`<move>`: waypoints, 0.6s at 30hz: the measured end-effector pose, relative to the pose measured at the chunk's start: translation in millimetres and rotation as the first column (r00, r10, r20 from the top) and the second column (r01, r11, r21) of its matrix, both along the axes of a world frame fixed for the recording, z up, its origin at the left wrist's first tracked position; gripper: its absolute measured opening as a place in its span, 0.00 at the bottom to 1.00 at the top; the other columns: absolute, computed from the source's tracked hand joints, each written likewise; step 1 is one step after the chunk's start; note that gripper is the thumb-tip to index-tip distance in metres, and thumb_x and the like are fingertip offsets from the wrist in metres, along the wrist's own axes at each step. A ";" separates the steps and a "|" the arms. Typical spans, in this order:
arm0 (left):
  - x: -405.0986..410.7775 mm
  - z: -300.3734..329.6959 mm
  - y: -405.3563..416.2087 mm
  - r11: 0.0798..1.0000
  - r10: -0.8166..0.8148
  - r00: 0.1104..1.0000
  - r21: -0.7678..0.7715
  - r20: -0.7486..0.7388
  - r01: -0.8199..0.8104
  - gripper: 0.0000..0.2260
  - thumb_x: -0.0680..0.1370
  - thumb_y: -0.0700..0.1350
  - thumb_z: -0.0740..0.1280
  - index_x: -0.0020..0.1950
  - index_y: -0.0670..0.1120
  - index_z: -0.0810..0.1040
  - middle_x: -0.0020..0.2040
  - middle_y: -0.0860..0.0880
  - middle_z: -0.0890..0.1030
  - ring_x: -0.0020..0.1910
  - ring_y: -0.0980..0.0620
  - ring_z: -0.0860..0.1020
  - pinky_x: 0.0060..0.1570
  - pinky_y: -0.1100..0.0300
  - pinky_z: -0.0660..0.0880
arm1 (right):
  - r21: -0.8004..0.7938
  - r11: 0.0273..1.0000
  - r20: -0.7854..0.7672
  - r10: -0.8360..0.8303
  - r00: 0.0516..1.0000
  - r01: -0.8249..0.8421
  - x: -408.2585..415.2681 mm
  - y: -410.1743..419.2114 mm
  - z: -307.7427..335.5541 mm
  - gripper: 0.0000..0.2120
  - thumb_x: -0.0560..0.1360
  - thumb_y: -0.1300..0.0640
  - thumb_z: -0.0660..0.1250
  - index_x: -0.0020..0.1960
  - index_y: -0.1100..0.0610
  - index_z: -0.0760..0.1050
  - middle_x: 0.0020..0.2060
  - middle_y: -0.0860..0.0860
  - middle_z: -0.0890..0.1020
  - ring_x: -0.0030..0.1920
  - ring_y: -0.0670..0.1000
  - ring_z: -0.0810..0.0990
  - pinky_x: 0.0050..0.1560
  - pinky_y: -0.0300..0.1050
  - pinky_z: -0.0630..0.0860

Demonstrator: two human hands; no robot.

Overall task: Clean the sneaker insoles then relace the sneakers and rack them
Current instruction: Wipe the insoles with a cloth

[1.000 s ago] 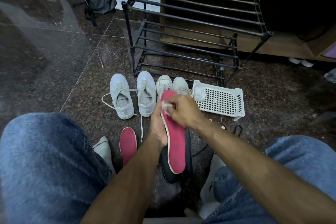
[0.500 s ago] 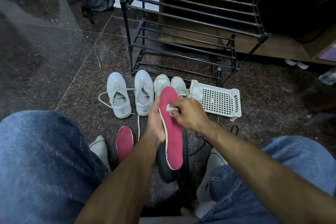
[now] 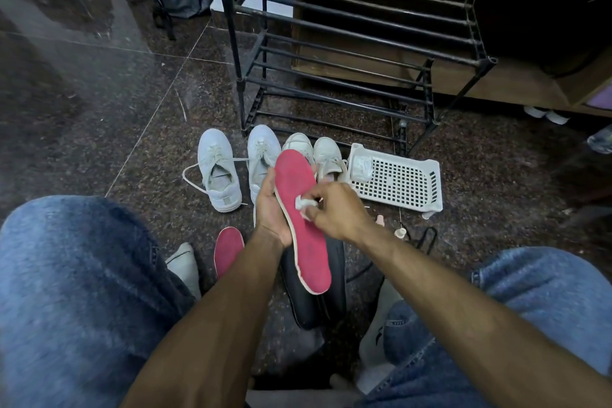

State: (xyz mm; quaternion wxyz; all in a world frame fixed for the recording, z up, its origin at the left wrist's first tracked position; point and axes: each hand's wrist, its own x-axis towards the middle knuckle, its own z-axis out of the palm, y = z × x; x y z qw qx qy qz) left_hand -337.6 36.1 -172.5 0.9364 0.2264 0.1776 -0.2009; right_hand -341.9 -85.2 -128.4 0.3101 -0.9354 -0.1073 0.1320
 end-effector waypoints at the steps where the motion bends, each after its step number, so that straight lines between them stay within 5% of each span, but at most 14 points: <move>1: 1.1 -2.5 2.7 0.999 0.042 0.999 -0.014 -0.009 -0.042 0.33 0.76 0.64 0.57 0.70 0.39 0.71 0.64 0.41 0.77 0.53 0.42 0.80 0.55 0.48 0.78 | 0.047 0.999 -0.073 0.012 0.997 -0.009 -7.0 -0.3 -2.8 0.05 0.73 0.56 0.72 0.48 0.51 0.84 0.46 0.46 0.84 0.46 0.48 0.82 0.50 0.51 0.79; 3: 3.2 -10.4 6.4 0.993 0.112 0.993 -0.042 -0.026 -0.113 0.34 0.76 0.64 0.57 0.71 0.39 0.69 0.65 0.42 0.76 0.57 0.41 0.78 0.59 0.44 0.74 | 0.093 0.995 -0.155 0.038 0.987 -0.024 -18.4 -3.0 -7.9 0.04 0.71 0.56 0.74 0.46 0.50 0.84 0.45 0.43 0.83 0.46 0.46 0.81 0.51 0.51 0.79; 6: 8.7 -8.6 10.6 0.977 0.179 0.984 -0.112 -0.023 -0.181 0.31 0.77 0.64 0.55 0.58 0.39 0.81 0.53 0.42 0.83 0.60 0.41 0.77 0.66 0.42 0.67 | 0.090 0.996 -0.061 0.005 0.998 0.000 -25.6 -4.3 -11.9 0.08 0.70 0.55 0.76 0.49 0.51 0.84 0.50 0.43 0.76 0.52 0.46 0.76 0.54 0.46 0.75; 10: 21.6 -0.1 15.5 0.978 0.184 0.983 -0.093 -0.021 -0.185 0.31 0.77 0.66 0.55 0.62 0.41 0.77 0.54 0.43 0.82 0.66 0.40 0.74 0.68 0.43 0.65 | 0.341 0.873 -0.293 -0.253 0.922 0.348 -16.4 3.4 -17.3 0.05 0.66 0.55 0.77 0.35 0.47 0.83 0.39 0.47 0.85 0.43 0.52 0.83 0.50 0.58 0.80; 13: 18.9 -2.2 20.5 0.990 0.137 0.990 0.013 -0.035 -0.137 0.35 0.76 0.69 0.54 0.66 0.41 0.74 0.57 0.40 0.80 0.66 0.39 0.73 0.63 0.46 0.69 | 0.346 0.840 -0.308 -0.319 0.896 0.418 -9.2 11.2 -18.4 0.04 0.64 0.53 0.77 0.33 0.49 0.82 0.35 0.49 0.85 0.39 0.56 0.85 0.44 0.61 0.81; 16: 0.0 -4.2 15.2 0.998 -0.007 1.000 0.057 -0.025 0.008 0.34 0.77 0.68 0.53 0.68 0.43 0.73 0.55 0.41 0.80 0.52 0.43 0.81 0.49 0.50 0.79 | 0.397 0.755 -0.333 -0.411 0.849 0.521 2.3 13.5 -14.0 0.09 0.69 0.60 0.76 0.34 0.51 0.80 0.36 0.51 0.84 0.35 0.55 0.83 0.41 0.63 0.81; 18: -9.9 -2.7 6.4 0.998 -0.047 0.998 0.042 -0.052 0.049 0.27 0.78 0.62 0.57 0.64 0.43 0.76 0.50 0.43 0.81 0.45 0.46 0.82 0.43 0.53 0.80 | 0.356 0.814 -0.248 -0.391 0.886 0.459 4.3 13.6 -13.9 0.06 0.72 0.59 0.74 0.38 0.52 0.81 0.36 0.51 0.84 0.33 0.54 0.82 0.41 0.60 0.81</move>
